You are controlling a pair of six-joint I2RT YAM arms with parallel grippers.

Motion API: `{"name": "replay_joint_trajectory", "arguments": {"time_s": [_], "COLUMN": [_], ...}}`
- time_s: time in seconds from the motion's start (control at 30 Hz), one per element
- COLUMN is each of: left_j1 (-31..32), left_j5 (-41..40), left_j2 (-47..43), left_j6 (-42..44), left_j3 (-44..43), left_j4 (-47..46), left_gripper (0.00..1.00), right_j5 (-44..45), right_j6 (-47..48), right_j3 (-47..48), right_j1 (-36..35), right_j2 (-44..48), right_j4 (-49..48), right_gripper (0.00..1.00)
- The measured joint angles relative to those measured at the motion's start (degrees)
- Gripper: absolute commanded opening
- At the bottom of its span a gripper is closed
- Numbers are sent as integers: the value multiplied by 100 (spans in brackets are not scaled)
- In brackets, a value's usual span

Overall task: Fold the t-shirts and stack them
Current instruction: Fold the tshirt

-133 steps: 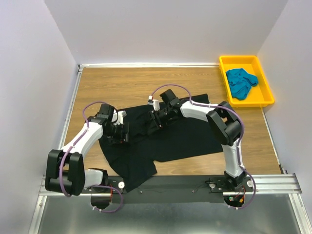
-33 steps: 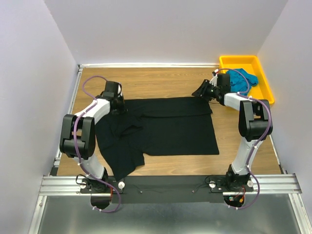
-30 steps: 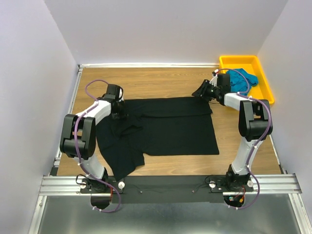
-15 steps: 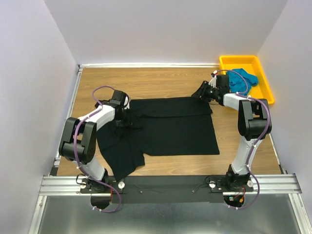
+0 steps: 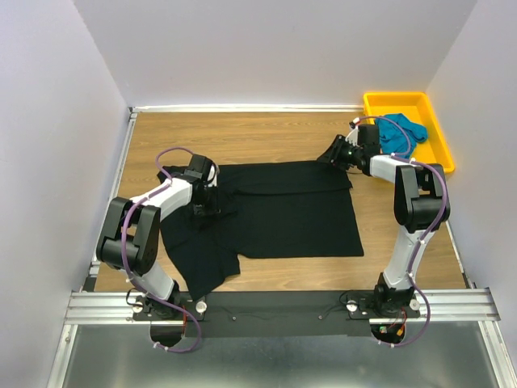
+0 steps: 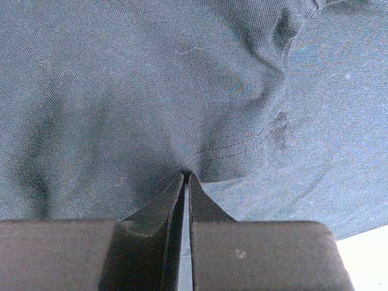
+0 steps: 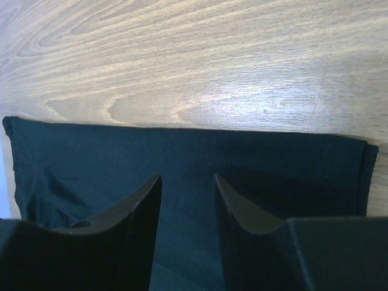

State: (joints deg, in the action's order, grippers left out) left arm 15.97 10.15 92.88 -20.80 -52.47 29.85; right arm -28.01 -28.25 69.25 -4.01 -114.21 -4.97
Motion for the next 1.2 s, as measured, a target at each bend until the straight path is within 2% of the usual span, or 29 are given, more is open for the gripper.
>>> {"name": "replay_joint_trajectory", "arguments": {"time_s": [0.27,0.43,0.53,0.6,0.77,1.0,1.2], "left_j1": [90,70,-254,-713,-1440,-1663,-1784], "left_j5": [-2,-133,-232,-317,-428,-496,-496], "left_j2": [-66,-260,-363,-315,341,1569,1744], "left_j6": [-79,-232,-295,-354,-476,-540,-553], "left_j3": [-28,-535,-793,-881,-1207,-1952,-2140], "left_j4": [66,372,232,-20,-437,-765,-798], "left_gripper": [18,18,18,18,17,15,15], "right_j5": [-59,-50,37,107,328,623,706], "right_j6": [4,0,-24,-44,-85,-170,-188], "right_j3": [0,0,0,2,2,-133,-201], "right_j1": [-20,-35,-44,-44,-39,280,603], "right_j2": [-7,-7,-7,-20,-96,-136,-107], "right_j4": [13,17,20,20,37,-11,-138], "right_gripper": [47,47,47,47,46,46,46]}}
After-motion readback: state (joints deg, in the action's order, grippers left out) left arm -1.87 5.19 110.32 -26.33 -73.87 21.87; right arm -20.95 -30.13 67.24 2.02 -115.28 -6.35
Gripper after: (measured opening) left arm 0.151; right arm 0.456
